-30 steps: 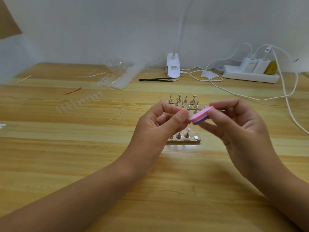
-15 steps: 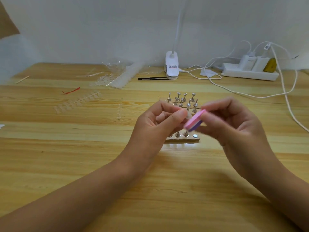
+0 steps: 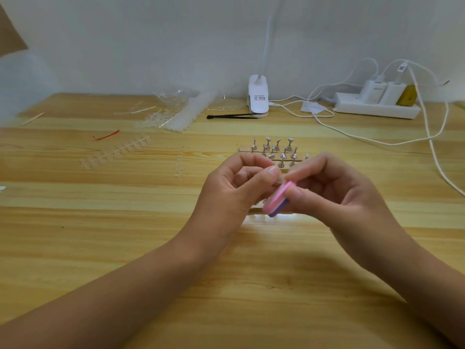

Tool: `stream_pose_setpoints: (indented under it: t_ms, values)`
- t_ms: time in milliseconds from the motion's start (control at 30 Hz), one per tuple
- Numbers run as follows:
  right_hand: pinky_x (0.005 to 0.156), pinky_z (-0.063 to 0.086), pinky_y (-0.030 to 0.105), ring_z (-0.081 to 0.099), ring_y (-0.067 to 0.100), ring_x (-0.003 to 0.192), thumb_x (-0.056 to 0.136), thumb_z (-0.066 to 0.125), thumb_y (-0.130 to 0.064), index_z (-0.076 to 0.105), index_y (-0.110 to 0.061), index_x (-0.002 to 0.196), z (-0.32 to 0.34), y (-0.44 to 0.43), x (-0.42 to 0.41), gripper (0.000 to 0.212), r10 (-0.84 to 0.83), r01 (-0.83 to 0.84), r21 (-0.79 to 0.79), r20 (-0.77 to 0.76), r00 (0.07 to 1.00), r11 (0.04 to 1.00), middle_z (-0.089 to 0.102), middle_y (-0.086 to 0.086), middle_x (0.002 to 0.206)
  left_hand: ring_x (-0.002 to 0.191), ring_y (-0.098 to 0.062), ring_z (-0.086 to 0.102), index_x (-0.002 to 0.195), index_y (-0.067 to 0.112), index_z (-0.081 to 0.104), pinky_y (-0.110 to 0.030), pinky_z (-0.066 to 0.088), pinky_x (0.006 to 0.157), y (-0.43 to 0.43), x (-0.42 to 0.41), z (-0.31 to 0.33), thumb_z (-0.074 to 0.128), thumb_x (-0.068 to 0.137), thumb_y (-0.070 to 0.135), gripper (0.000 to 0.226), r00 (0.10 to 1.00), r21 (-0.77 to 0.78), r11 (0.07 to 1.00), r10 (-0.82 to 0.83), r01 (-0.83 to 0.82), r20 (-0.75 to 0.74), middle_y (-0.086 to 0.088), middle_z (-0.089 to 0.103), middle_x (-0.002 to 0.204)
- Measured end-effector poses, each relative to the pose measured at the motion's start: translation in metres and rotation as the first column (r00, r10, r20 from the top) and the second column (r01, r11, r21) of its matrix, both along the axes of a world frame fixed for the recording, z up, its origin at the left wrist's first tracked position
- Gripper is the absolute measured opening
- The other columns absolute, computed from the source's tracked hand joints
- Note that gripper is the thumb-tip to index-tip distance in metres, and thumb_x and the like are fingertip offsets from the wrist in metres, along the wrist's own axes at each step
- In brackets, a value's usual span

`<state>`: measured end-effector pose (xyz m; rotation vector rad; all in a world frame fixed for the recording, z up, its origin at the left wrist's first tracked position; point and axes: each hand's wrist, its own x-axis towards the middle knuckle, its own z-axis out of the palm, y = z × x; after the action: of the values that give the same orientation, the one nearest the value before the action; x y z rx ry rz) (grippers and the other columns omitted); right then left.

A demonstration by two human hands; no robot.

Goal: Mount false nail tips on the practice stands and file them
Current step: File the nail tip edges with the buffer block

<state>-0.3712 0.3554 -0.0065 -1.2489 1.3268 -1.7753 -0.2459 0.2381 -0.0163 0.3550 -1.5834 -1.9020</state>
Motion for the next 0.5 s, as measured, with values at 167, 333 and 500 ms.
stream_pose_setpoints:
  t_ms: [167,333,500]
  values:
    - [0.083,0.058,0.034,0.072,0.021,0.086,0.072,0.076,-0.026,0.063,-0.015,0.091,0.005,0.0,-0.011,0.026,-0.181,0.187,-0.048,0.103,0.978,0.981,0.071,-0.001,0.081,0.083,-0.013,0.072,0.095,0.016,0.063,-0.023,0.057,0.082,-0.003,0.0,0.001,0.072,0.083,0.021,0.015,0.999,0.055,0.998,0.018,-0.016,-0.035,-0.001,0.075,0.081]
    - [0.077,0.058,0.032,0.072,0.021,0.083,0.075,0.081,-0.02,0.067,-0.019,0.088,0.0,-0.001,-0.002,0.019,-0.031,0.031,-0.029,0.017,0.999,0.999,0.072,0.002,0.084,0.075,-0.013,0.072,0.094,0.017,0.061,-0.024,0.058,0.076,0.001,0.0,0.002,0.07,0.075,0.028,0.024,1.0,0.03,1.0,-0.006,0.007,-0.013,0.0,0.074,0.078]
    - [0.088,0.057,0.038,0.07,0.021,0.09,0.076,0.076,-0.031,0.065,-0.019,0.094,0.002,0.001,-0.013,0.025,-0.143,0.147,-0.05,0.076,0.987,0.988,0.07,-0.003,0.084,0.082,-0.015,0.072,0.093,0.016,0.06,-0.025,0.058,0.082,-0.002,0.0,0.002,0.074,0.078,0.026,0.023,0.999,0.056,0.998,0.014,-0.012,-0.032,-0.003,0.075,0.08]
